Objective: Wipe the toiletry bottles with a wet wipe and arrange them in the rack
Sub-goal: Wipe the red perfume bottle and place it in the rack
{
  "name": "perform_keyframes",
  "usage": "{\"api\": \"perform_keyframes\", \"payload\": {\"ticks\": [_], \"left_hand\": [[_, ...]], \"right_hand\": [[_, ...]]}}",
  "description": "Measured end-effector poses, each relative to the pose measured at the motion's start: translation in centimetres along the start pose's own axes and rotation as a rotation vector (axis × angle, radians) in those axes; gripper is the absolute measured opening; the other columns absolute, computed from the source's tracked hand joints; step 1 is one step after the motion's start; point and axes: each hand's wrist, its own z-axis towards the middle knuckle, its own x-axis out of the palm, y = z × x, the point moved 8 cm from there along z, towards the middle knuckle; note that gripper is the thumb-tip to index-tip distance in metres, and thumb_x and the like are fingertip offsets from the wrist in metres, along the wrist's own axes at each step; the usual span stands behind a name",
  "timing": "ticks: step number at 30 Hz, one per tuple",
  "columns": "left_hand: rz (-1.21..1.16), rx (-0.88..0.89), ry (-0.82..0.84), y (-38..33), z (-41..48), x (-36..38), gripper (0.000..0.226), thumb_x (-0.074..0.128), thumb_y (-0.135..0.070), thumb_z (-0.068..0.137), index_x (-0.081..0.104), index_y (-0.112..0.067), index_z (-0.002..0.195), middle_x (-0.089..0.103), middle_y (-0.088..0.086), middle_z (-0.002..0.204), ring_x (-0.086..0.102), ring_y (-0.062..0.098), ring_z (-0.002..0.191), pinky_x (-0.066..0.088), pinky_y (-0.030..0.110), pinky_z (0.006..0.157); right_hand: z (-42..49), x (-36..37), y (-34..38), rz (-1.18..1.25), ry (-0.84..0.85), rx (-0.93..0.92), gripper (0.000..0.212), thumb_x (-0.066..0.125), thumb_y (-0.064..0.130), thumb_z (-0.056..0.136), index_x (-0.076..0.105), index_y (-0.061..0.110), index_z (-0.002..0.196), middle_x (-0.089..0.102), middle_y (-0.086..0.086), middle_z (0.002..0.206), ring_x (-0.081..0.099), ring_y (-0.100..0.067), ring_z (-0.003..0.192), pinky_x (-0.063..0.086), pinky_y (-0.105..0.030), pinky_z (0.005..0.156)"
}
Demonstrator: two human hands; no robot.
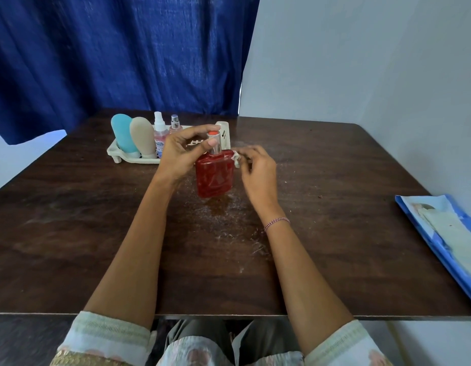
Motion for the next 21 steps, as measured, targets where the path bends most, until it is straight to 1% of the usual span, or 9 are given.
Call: {"api": "perform_keyframes", "payload": {"ticks": [3, 6, 8, 11, 14, 15, 17, 19, 21], "left_hand": [[0.010, 0.025, 0.014, -0.2, 0.0, 0.0, 0.021, 0.064, -0.010, 0.087, 0.066, -0.023, 0.104, 0.069, -0.013, 0.095, 0.063, 0.002, 0.094, 0.052, 0.021, 0.080], [0.043, 0.075, 0.027, -0.7, 0.1, 0.2, 0.024, 0.060, -0.012, 0.091, 0.068, -0.033, 0.100, 0.070, -0.013, 0.100, 0.063, 0.009, 0.100, 0.052, 0.023, 0.082], [0.076, 0.095, 0.022, -1.0, 0.1, 0.3, 0.024, 0.055, -0.012, 0.093, 0.065, -0.033, 0.099, 0.069, -0.015, 0.100, 0.063, 0.010, 0.101, 0.051, 0.025, 0.084], [0.172, 0.134, 0.011, -1.1, 0.2, 0.5, 0.017, 0.050, -0.014, 0.096, 0.061, -0.022, 0.106, 0.065, -0.012, 0.106, 0.060, 0.012, 0.104, 0.048, 0.031, 0.088], [0.221, 0.132, -0.002, -1.0, 0.0, 1.0, 0.016, 0.050, -0.019, 0.097, 0.058, -0.023, 0.109, 0.065, -0.003, 0.106, 0.062, 0.019, 0.103, 0.052, 0.041, 0.086], [0.233, 0.130, -0.002, -0.9, 0.0, 1.3, 0.014, 0.052, -0.021, 0.096, 0.057, -0.025, 0.109, 0.066, 0.001, 0.104, 0.063, 0.020, 0.099, 0.054, 0.041, 0.083], [0.274, 0.135, -0.002, -1.0, -0.2, 1.7, 0.019, 0.059, -0.018, 0.093, 0.051, -0.021, 0.110, 0.066, 0.004, 0.098, 0.065, 0.015, 0.091, 0.055, 0.030, 0.076], [0.279, 0.126, 0.000, -1.0, -0.3, 1.9, 0.022, 0.058, -0.012, 0.093, 0.048, -0.018, 0.111, 0.066, 0.001, 0.100, 0.065, 0.009, 0.095, 0.054, 0.023, 0.078], [0.274, 0.115, 0.002, -1.0, -0.2, 1.9, 0.022, 0.057, -0.010, 0.094, 0.047, -0.017, 0.112, 0.064, 0.002, 0.105, 0.064, 0.005, 0.101, 0.053, 0.022, 0.083]], "right_hand": [[-0.2, -0.3, 0.6, 0.135, -0.016, 0.024, 0.021, 0.055, 0.010, 0.093, 0.067, 0.011, 0.111, 0.062, -0.001, 0.110, 0.057, -0.004, 0.097, 0.048, -0.014, 0.087], [-0.3, -0.6, 0.2, 0.234, 0.008, 0.074, 0.016, 0.062, 0.015, 0.090, 0.070, 0.012, 0.103, 0.065, 0.001, 0.103, 0.056, 0.003, 0.088, 0.045, -0.006, 0.079], [-0.2, -0.5, 0.0, 0.277, 0.053, 0.087, 0.013, 0.067, 0.015, 0.086, 0.071, 0.013, 0.098, 0.067, -0.001, 0.100, 0.058, 0.001, 0.087, 0.046, -0.007, 0.075], [-0.2, -0.3, -0.2, 0.348, 0.106, 0.125, 0.011, 0.074, 0.015, 0.079, 0.071, 0.017, 0.090, 0.068, 0.000, 0.096, 0.063, -0.006, 0.088, 0.052, -0.016, 0.076], [-0.2, -0.2, -0.8, 0.398, 0.159, 0.187, 0.013, 0.078, 0.013, 0.074, 0.070, 0.019, 0.083, 0.069, 0.006, 0.091, 0.064, -0.002, 0.082, 0.054, -0.018, 0.074], [-0.2, 0.0, -0.9, 0.387, 0.193, 0.192, 0.013, 0.079, 0.013, 0.073, 0.070, 0.018, 0.082, 0.069, 0.007, 0.089, 0.064, -0.001, 0.080, 0.053, -0.016, 0.073], [-0.5, 0.7, -0.3, 0.322, 0.252, 0.149, 0.013, 0.080, 0.014, 0.072, 0.071, 0.019, 0.080, 0.070, 0.004, 0.089, 0.064, -0.003, 0.079, 0.053, -0.016, 0.073], [-0.8, 1.0, 0.7, 0.261, 0.231, 0.060, 0.013, 0.080, 0.014, 0.072, 0.071, 0.017, 0.082, 0.069, 0.001, 0.092, 0.064, -0.004, 0.080, 0.053, -0.015, 0.073], [-1.0, 0.9, 1.4, 0.232, 0.179, -0.010, 0.013, 0.079, 0.013, 0.073, 0.072, 0.014, 0.084, 0.067, -0.001, 0.094, 0.063, -0.005, 0.082, 0.051, -0.012, 0.073]]}}
